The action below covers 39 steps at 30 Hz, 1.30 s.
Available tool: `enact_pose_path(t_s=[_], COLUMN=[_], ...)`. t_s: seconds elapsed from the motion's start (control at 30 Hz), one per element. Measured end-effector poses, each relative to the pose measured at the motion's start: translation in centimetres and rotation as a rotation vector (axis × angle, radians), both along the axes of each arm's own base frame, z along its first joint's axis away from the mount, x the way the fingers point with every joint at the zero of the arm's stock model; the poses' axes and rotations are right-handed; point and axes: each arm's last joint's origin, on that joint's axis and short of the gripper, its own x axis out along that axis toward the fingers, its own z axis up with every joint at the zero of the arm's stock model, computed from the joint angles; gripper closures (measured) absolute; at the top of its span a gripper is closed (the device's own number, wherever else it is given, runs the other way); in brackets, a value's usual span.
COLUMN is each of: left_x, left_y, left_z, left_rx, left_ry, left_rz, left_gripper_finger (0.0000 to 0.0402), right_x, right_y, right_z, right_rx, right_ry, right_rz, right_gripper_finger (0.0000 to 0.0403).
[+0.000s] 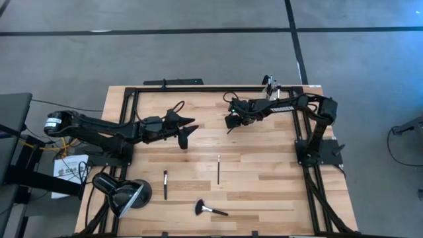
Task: Put items in baskets/containers
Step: Put the black liner brush into the transparent organizer
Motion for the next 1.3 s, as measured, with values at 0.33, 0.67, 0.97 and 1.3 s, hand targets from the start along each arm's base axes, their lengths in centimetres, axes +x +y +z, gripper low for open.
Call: enact_pose_path(t_s=[0.33,0.67,0.97,1.3], left_x=[0.0,0.0,0.0,0.0], left_y=[0.0,-0.2,-0.2,-0.2], left_z=[0.0,0.0,0.0,0.0], left_rx=[-0.001,0.0,0.024,0.025], left_ry=[0.0,0.001,0.011,0.011], left_rz=[-0.007,-0.015,-0.018,-0.019], left_gripper_finger=[0.0227,0.0227,0.0227,0.0227], right_x=[-0.2,0.6,0.3,0.3], right_y=[-0.6,-0.4,0.5,1.4], right_z=[0.0,-2.2,-1.1,-1.4], right_rx=[-0.013,-0.033,-0.025,-0.015], right_ry=[-0.003,0.057,0.068,0.131], right_rz=[-0.039,-0.04,0.053,0.188], right_gripper_finger=[0.0264,0.0266,0.029,0.0367])
